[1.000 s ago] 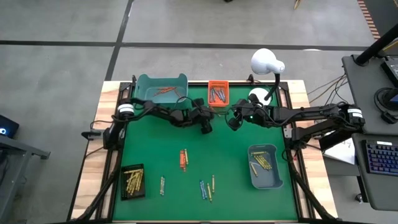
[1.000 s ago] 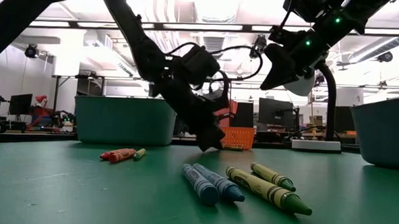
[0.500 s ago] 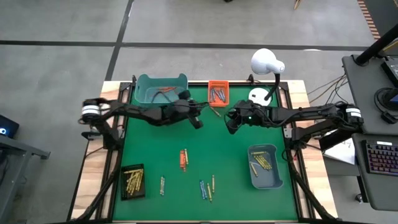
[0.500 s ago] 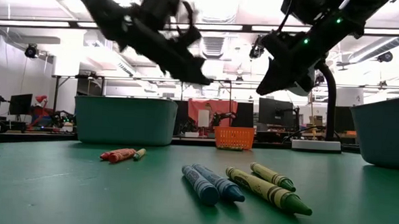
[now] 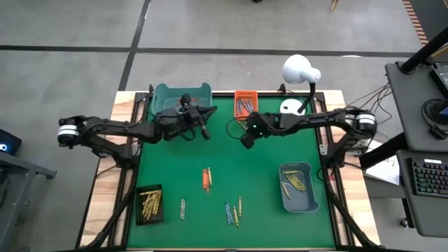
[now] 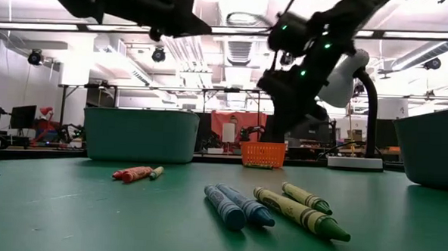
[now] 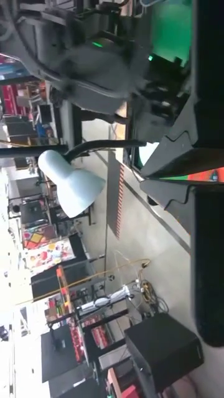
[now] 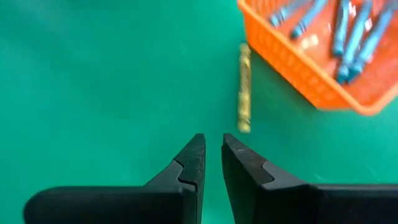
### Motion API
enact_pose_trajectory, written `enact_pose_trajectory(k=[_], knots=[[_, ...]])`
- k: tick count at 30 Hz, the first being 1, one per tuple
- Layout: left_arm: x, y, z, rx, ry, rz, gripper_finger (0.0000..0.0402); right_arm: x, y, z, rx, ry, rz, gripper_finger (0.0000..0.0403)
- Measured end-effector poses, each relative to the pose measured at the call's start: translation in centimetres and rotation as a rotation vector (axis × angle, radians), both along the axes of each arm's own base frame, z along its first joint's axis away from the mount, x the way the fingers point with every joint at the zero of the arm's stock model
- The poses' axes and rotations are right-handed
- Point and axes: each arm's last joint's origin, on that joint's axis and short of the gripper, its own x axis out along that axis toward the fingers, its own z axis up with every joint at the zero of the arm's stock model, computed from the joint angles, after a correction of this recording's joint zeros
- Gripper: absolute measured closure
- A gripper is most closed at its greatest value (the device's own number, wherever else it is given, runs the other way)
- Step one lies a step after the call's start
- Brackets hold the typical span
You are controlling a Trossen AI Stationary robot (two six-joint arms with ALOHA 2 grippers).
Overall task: Sort crayons
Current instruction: Put the green crayon into the blue bin
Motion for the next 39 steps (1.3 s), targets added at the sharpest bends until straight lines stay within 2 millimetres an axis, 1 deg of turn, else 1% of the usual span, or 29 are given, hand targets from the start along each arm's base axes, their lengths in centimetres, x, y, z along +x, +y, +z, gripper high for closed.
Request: enact_pose_trajectory(k=[3,6,12,15,23,29,34,37,39], knots=[[-0.7,-0.1,0.0,0.000,-0.009,0.000,0.0402,0.7,-0.7,-0.5,0.028,0.104,-0.017,0.0360],[-0.7,-0.1,-0.1,-0.001,-0.009,0.000,0.0402,1.7,-1.3,-0.8,0.043,0.162,-0.027,0.0360],[-0.3,0.0,-0.7,-0.017,0.005,0.000,0.0402,3.4,-1.9,-1.5,0.049,0.200,-0.012,0.0356],[-0.1,0.0,-0.9,-0.019,0.013,0.000,0.0402,3.7,-2.2,-1.9,0.050,0.210,-0.014,0.0337],[-0.1,0.0,-0.8,-0.016,-0.002,0.000,0.0402,3.4,-3.7,-3.1,0.066,0.239,-0.073,0.0262],[-0.1,0.0,-0.7,-0.013,-0.018,0.000,0.0402,3.6,-4.2,-4.0,0.066,0.240,-0.081,0.0231],[-0.1,0.0,-0.6,-0.009,-0.024,0.000,0.0402,4.0,-4.4,-4.9,0.066,0.238,-0.075,0.0228],[-0.1,0.0,-0.6,-0.008,-0.027,0.001,0.0402,4.1,-4.4,-5.1,0.065,0.234,-0.073,0.0238],[-0.1,0.0,-0.5,-0.007,-0.031,0.001,0.0402,4.1,-4.4,-5.1,0.067,0.233,-0.072,0.0251]])
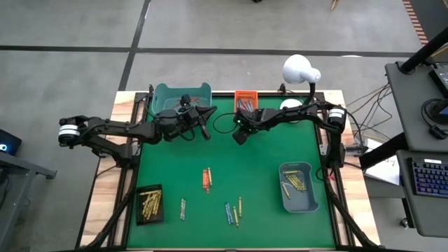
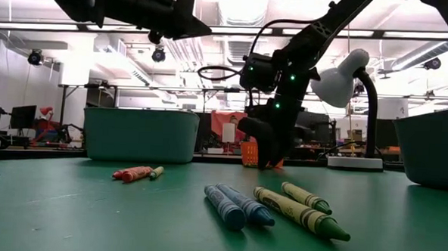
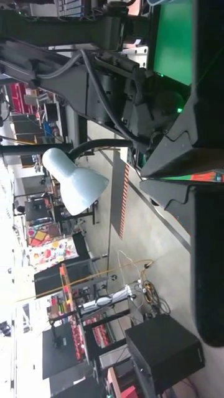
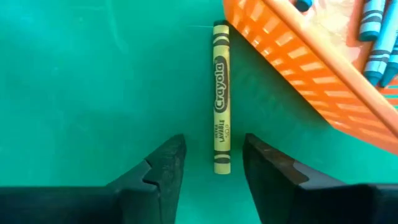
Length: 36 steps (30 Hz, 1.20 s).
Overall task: Sort crayons
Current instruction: Put the green crayon into the blue bin
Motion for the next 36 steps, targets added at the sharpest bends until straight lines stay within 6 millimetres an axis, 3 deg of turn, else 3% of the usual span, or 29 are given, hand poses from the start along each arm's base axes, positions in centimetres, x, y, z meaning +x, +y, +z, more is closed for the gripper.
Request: enact_pose_trajectory(k=[11,17,25,30,36], knots=[[0.0,-0.1,0.0,-0.013,-0.010,-0.004,0.0402,0.1,0.2,0.0,0.040,-0.010,0.042,0.0379],[0.1,-0.6,0.0,-0.036,-0.024,-0.024,0.0402,-0.1,0.7,0.7,0.064,-0.012,0.093,0.0389],[0.3,-1.6,0.0,-0.028,-0.020,-0.062,0.0402,-1.4,4.4,5.0,0.134,-0.020,0.283,0.0390],[0.3,-1.7,0.1,-0.027,-0.021,-0.065,0.0402,-3.1,8.2,8.3,0.168,-0.009,0.428,0.0390],[0.3,-1.7,0.1,-0.026,-0.025,-0.064,0.0402,-5.6,12.4,11.3,0.239,-0.005,0.484,0.0391]])
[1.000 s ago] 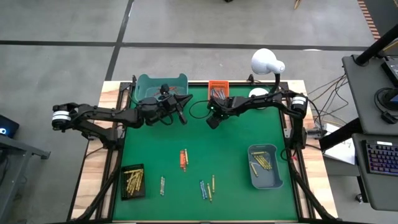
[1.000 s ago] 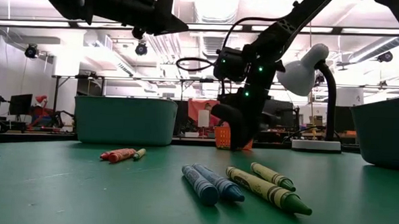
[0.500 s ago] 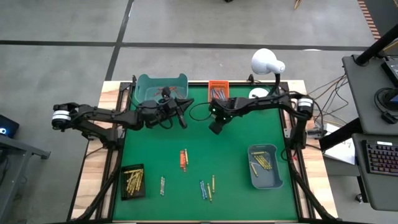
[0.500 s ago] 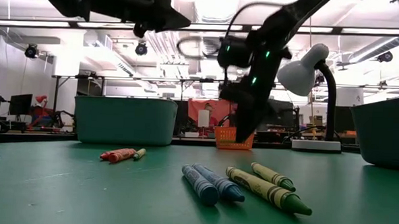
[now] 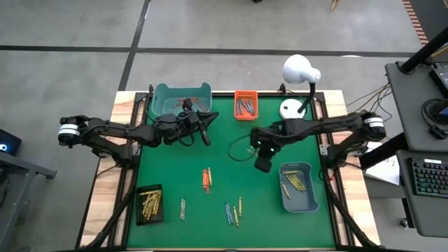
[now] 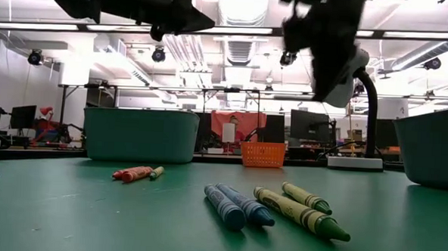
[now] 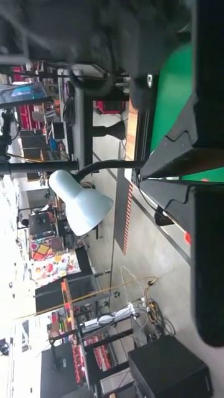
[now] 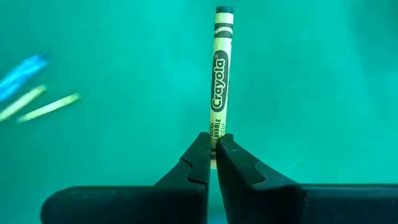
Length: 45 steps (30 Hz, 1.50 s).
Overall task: Sort crayons
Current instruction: Put the green crayon into the blue bin, then put the orange crayon into the green bin
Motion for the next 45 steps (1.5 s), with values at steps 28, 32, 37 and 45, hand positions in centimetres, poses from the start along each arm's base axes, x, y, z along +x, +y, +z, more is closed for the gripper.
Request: enact_pose_trajectory(k=[28,32,37,45], knots=[[0.0,0.0,0.2,-0.018,-0.029,-0.002,0.0402,-12.8,9.2,-4.3,0.277,0.444,-0.293,0.0370],[0.0,0.0,0.2,-0.024,-0.032,-0.002,0.0402,-12.8,9.2,-4.3,0.269,0.437,-0.283,0.0328],[0.0,0.0,0.2,-0.050,-0.045,-0.005,0.0402,-12.4,9.2,-3.7,0.265,0.396,-0.238,0.0278],[0.2,-1.5,-0.5,-0.128,-0.002,-0.065,0.0402,-10.3,8.7,-0.4,0.160,0.160,-0.150,0.0258]])
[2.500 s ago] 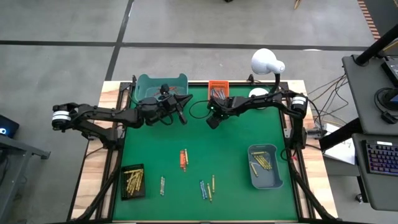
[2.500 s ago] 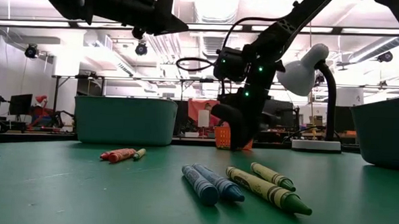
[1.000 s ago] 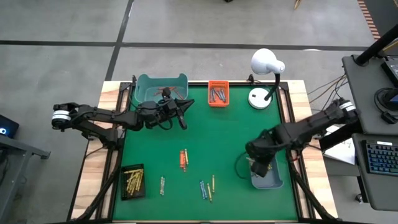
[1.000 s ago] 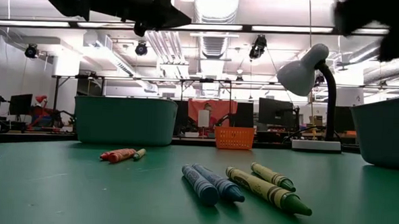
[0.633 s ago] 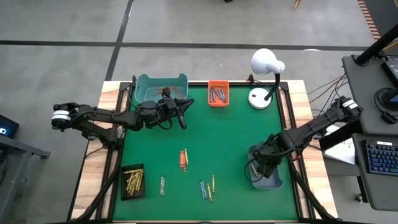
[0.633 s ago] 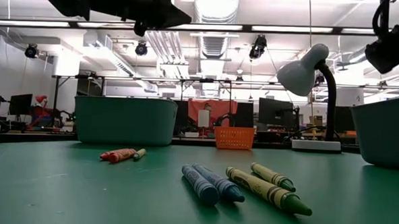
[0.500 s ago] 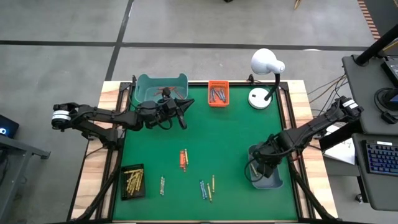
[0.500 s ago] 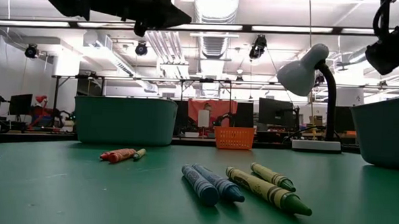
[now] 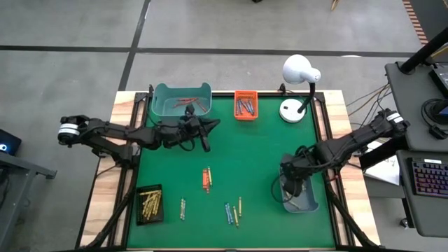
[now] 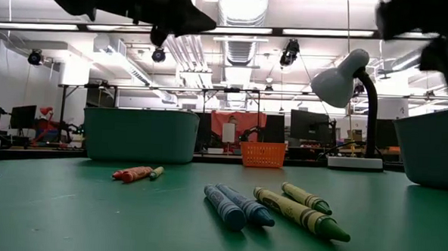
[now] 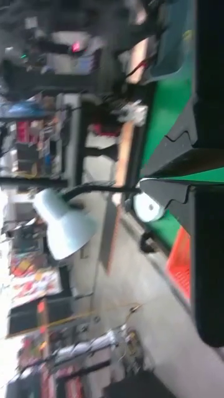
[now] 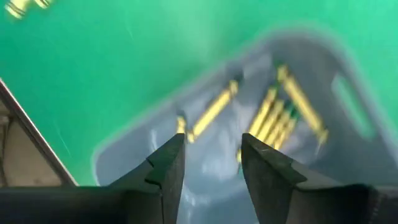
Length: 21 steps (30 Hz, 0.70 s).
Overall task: Sort crayons
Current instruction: Put the orange crayon into the green bin
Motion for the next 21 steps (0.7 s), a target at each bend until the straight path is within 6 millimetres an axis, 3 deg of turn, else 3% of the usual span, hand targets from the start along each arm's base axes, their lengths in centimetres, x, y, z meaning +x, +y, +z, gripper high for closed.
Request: enact_pose_trajectory(k=[10,21], knots=[[-0.1,-2.7,-1.5,-0.121,0.117,-0.089,0.0402,1.5,-0.5,4.0,-0.126,-0.207,0.068,0.0275],[-0.4,-5.6,-2.1,-0.247,0.144,-0.174,0.0402,1.3,-0.6,4.3,-0.134,-0.202,0.080,0.0278]])
